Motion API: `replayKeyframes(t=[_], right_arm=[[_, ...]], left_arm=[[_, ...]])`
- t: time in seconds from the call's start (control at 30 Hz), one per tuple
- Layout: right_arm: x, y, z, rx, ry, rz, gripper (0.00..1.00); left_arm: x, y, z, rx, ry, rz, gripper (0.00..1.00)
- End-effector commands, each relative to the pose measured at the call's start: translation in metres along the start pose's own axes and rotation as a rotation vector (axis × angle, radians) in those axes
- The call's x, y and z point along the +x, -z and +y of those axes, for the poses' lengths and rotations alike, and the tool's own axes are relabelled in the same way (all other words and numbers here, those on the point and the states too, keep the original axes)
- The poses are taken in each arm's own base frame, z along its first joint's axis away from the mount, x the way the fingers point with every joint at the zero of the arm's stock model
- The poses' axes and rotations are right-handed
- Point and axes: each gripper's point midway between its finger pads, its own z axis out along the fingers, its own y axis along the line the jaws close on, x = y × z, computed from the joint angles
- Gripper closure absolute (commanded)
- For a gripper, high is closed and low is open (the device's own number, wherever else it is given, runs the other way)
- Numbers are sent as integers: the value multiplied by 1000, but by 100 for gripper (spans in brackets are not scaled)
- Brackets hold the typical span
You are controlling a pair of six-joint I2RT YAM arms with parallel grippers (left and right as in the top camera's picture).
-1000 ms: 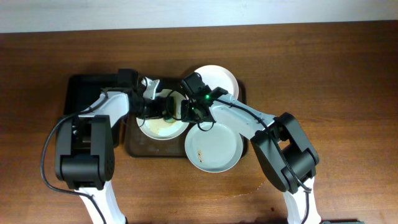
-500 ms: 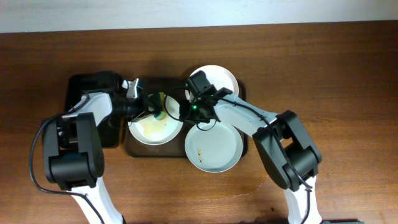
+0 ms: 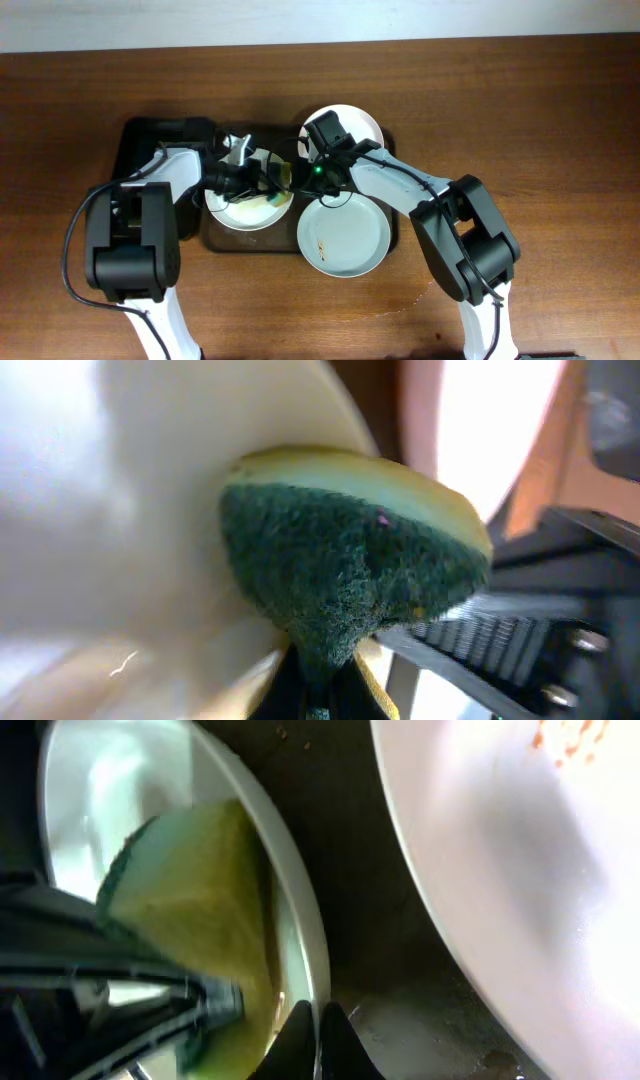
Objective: Clean dirty plates on tray and stack at the side
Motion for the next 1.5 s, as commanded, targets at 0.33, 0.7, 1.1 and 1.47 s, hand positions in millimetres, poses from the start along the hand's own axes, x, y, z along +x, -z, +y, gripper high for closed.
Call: replayKeyframes(t=[0.33,0.7,1.1,1.47], right_arm=[[0,0,-1,-3,5,0,96],[-1,0,-1,0,5,-2,96],[1,0,-2,4,2,3,96],[-2,-1,-11,66,7,-29,94]], left_arm=[[7,79,82,-704,204,95,99],[36,20,55,-675,80,193,99],[-60,3,-23,-283,-107,-94,99],[-123,140,-32,-366,3,-279,99]])
